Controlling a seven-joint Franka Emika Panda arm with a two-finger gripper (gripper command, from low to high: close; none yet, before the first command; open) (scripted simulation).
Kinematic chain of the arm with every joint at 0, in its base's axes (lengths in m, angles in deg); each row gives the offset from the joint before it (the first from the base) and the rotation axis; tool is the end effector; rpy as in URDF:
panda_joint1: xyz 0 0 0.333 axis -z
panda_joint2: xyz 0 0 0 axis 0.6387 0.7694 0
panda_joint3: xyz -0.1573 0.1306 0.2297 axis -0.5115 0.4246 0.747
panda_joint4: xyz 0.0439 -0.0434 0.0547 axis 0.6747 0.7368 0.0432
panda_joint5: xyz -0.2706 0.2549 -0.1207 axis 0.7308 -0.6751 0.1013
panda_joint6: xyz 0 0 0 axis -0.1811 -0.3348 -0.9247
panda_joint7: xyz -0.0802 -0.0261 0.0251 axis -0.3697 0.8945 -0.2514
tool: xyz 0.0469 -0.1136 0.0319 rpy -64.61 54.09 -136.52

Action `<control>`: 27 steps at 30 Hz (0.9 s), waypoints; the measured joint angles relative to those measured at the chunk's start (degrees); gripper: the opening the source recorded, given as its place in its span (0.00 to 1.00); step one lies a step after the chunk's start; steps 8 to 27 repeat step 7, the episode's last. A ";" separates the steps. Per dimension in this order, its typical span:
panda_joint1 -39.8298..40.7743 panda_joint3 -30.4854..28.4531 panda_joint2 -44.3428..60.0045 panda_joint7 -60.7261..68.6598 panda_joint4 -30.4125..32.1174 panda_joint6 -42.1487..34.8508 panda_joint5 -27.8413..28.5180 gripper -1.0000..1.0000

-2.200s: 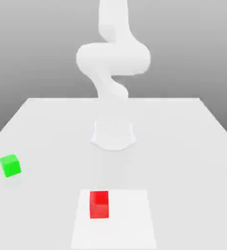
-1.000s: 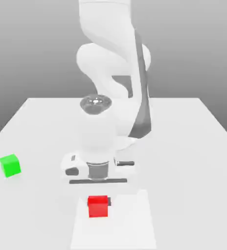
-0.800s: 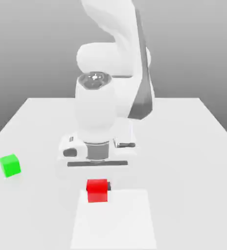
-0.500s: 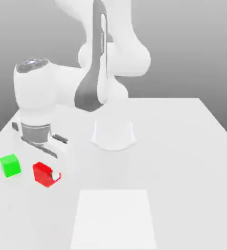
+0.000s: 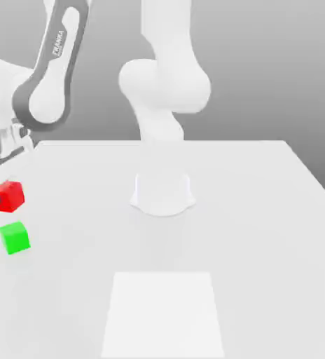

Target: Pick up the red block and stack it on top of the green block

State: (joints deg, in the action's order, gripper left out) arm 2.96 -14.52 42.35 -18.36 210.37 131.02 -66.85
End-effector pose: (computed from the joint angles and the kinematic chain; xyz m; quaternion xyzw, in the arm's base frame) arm 0.1938 -0.3505 0.1941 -0.2237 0.9746 -0.0007 0.0017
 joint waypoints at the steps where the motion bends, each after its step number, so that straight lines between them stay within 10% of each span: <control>1: 0.06 0.60 1.97 1.12 -0.10 1.77 -1.72 0.00; 3: 0.91 2.27 6.07 3.67 -0.30 5.42 -5.39 0.00; 4: 1.38 2.97 7.29 4.46 -0.36 6.52 -6.52 1.00; 27: 1.38 2.97 7.29 4.46 -0.36 6.52 -6.52 1.00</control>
